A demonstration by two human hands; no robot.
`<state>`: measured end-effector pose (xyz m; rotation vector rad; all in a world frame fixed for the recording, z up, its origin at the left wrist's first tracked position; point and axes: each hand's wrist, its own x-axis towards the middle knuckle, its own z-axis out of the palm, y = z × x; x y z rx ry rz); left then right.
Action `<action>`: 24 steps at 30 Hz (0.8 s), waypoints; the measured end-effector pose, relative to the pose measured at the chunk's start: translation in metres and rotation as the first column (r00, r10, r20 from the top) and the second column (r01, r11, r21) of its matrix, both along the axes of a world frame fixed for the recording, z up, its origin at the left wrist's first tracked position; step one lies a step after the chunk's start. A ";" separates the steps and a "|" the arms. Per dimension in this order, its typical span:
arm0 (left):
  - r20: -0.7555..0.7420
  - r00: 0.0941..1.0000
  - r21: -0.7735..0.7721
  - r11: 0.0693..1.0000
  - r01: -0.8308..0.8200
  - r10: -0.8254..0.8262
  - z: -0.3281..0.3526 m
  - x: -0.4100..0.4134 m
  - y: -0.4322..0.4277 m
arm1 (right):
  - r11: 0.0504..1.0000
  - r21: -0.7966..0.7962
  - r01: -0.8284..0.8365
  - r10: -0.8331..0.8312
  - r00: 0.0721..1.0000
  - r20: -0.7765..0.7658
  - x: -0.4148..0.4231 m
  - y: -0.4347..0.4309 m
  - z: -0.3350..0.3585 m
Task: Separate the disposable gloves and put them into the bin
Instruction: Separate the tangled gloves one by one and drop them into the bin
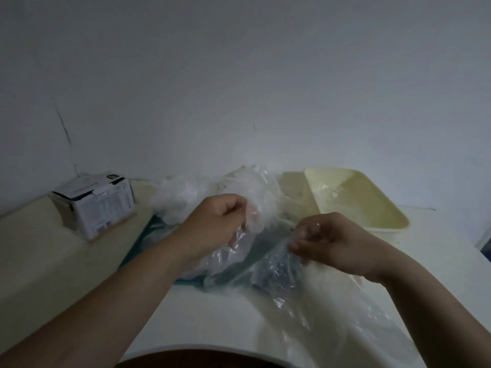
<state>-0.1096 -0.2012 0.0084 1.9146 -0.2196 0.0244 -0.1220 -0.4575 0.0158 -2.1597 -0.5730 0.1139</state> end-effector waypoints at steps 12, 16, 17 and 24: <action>-0.111 0.989 -0.323 0.944 0.061 -0.102 0.018 -0.010 0.000 | 0.975 0.197 0.099 -0.093 0.995 -0.039 0.001 0.035 0.009; -0.077 0.979 -0.325 0.933 0.155 -0.189 0.030 -0.004 0.003 | 0.868 0.496 0.011 0.123 0.964 -0.236 0.010 0.037 0.017; -0.091 0.978 -0.316 0.937 0.150 -0.188 0.031 -0.003 0.004 | 0.843 0.538 -0.016 0.168 0.957 -0.235 0.011 0.037 0.016; -0.234 0.952 -0.391 0.916 0.092 -0.195 0.033 0.009 0.024 | 0.766 0.637 0.088 0.039 0.982 -0.183 0.008 0.040 0.014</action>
